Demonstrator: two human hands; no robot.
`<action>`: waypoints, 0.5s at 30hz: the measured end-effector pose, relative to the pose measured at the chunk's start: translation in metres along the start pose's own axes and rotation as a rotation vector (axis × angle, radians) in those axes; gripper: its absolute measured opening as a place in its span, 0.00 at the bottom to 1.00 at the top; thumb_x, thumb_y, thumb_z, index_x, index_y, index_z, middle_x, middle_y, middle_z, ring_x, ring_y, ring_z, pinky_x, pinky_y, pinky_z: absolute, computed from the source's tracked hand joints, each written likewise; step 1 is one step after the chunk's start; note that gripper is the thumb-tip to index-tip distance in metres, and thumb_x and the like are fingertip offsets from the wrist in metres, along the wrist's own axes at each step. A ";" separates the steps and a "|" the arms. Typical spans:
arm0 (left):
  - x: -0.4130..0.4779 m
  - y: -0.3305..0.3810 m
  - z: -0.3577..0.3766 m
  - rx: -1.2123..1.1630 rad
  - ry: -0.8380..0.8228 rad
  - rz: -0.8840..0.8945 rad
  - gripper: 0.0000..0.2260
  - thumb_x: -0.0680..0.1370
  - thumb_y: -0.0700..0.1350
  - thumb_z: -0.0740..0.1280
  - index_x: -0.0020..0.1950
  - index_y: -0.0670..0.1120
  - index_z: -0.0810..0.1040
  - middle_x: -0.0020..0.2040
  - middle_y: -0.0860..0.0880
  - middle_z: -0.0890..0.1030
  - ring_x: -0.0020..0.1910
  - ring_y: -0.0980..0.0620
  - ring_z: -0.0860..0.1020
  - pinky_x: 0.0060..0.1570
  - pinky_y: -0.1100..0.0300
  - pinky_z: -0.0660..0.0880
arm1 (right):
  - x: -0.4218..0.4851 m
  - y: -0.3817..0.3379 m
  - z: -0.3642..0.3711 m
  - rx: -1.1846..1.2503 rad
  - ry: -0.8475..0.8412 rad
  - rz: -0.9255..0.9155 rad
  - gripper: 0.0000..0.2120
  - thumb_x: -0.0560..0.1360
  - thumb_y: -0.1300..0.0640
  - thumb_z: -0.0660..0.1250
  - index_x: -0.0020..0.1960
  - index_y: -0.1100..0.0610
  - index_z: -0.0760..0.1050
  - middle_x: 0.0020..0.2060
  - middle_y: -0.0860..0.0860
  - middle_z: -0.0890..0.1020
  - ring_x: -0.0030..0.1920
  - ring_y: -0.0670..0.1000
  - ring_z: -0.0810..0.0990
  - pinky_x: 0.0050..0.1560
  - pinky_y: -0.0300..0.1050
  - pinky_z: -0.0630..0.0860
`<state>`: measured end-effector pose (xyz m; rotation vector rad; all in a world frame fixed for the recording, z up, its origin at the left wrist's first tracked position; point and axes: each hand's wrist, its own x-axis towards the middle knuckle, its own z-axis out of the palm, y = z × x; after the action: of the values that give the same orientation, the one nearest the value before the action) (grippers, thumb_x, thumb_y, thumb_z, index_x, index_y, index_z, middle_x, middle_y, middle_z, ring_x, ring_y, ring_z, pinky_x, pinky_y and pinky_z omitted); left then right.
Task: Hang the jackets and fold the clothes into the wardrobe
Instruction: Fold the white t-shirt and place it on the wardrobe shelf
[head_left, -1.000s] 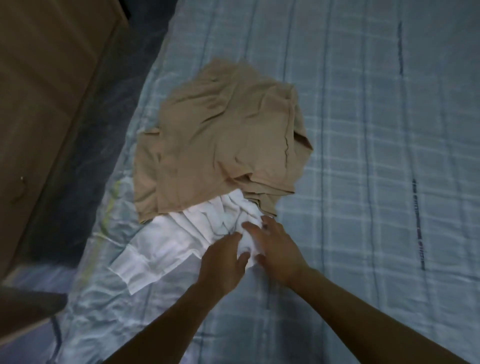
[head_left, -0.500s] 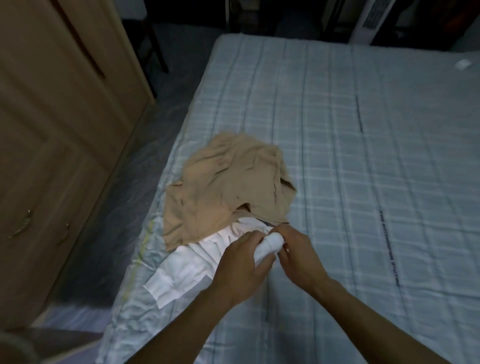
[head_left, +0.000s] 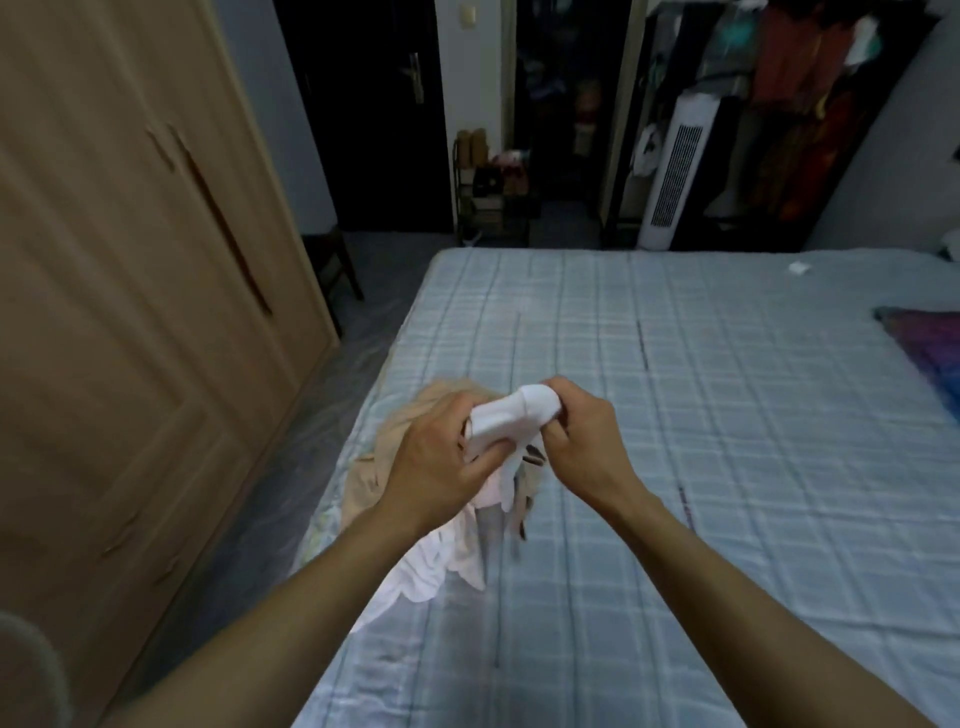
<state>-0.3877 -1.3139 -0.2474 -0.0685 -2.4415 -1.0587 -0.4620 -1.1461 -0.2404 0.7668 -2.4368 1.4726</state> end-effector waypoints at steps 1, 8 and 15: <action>-0.002 0.008 -0.004 0.007 0.007 0.001 0.17 0.71 0.54 0.74 0.56 0.48 0.78 0.49 0.53 0.81 0.47 0.53 0.79 0.45 0.52 0.76 | -0.001 -0.009 -0.009 0.020 0.023 -0.005 0.10 0.71 0.69 0.61 0.43 0.57 0.76 0.34 0.49 0.80 0.36 0.47 0.78 0.36 0.44 0.75; -0.024 0.042 -0.018 0.163 -0.086 -0.027 0.22 0.70 0.52 0.76 0.61 0.52 0.74 0.51 0.55 0.76 0.46 0.57 0.75 0.43 0.64 0.71 | -0.011 -0.066 -0.054 0.158 0.079 -0.050 0.08 0.73 0.71 0.62 0.43 0.61 0.76 0.35 0.55 0.81 0.38 0.55 0.81 0.38 0.58 0.78; -0.022 0.061 -0.025 0.176 -0.052 -0.152 0.21 0.72 0.56 0.74 0.61 0.52 0.75 0.51 0.56 0.77 0.46 0.54 0.77 0.45 0.56 0.77 | -0.010 -0.137 -0.081 0.150 0.093 -0.179 0.09 0.73 0.71 0.64 0.45 0.60 0.78 0.37 0.53 0.82 0.38 0.51 0.81 0.37 0.48 0.78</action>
<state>-0.3445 -1.2853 -0.2007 0.1502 -2.6107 -0.9086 -0.3899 -1.1232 -0.0996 0.8984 -2.1484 1.5958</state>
